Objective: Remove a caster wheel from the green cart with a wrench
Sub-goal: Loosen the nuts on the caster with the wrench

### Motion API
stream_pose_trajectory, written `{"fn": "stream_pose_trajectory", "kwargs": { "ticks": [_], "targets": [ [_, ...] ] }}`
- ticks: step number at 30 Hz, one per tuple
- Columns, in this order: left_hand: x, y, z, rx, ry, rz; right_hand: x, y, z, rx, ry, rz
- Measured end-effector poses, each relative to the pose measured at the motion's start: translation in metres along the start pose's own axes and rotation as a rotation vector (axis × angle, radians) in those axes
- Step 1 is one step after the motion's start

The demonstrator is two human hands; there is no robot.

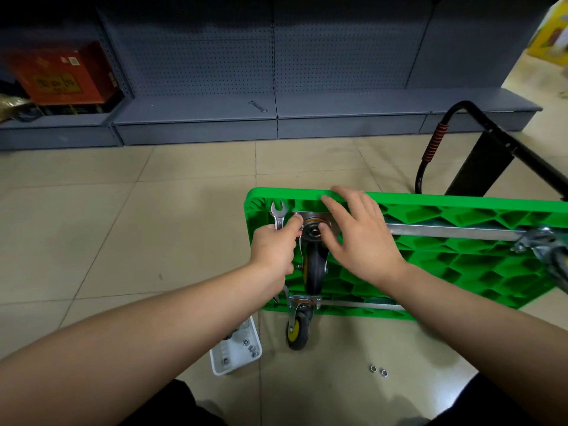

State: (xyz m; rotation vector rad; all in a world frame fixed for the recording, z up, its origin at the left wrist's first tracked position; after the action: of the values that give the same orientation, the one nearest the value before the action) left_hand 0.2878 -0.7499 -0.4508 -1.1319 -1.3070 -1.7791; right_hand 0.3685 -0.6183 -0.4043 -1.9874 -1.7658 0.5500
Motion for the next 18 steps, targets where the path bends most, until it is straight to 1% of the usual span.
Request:
{"fn": "stream_pose_trajectory", "kwargs": {
  "ticks": [2, 3, 5, 7, 9, 11, 15, 18],
  "targets": [
    [0.002, 0.013, 0.003, -0.031, 0.020, -0.007, -0.007, 0.003, -0.006, 0.016, -0.126, -0.021],
    [0.003, 0.019, 0.005, -0.047, 0.025, -0.007, -0.012, 0.004, -0.008, -0.018, -0.197, -0.002],
    [0.003, 0.030, 0.011, -0.082, 0.040, -0.008, -0.018, 0.010, -0.011, -0.094, -0.331, 0.085],
    [0.004, 0.039, 0.017, -0.101, 0.057, -0.013, -0.019, 0.015, -0.017, -0.068, -0.449, 0.173],
    [0.002, 0.049, 0.024, -0.130, 0.059, -0.017, -0.014, 0.025, -0.024, -0.048, -0.584, 0.302],
    [-0.004, 0.059, 0.034, -0.177, 0.036, -0.017, -0.007, 0.040, -0.027, -0.072, -0.673, 0.458],
    [-0.029, 0.078, 0.058, -0.265, -0.068, -0.036, 0.016, 0.083, -0.026, -0.068, -0.781, 0.706],
    [-0.061, 0.082, 0.078, -0.305, -0.151, -0.056, 0.043, 0.120, -0.022, -0.021, -0.821, 0.885]
  ]
}}
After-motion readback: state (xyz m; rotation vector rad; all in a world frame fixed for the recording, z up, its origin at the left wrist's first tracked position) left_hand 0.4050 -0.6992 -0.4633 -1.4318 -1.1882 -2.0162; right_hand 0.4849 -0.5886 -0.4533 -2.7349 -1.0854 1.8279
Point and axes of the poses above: each hand's wrist, its own y-axis away from the middle knuckle, its own z-axis out of the palm, x = y × z, the point moved 5 cm from there along -y, towards the middle knuckle, and after that the axes turned 5 degrees about y, right-handed, at the moved point
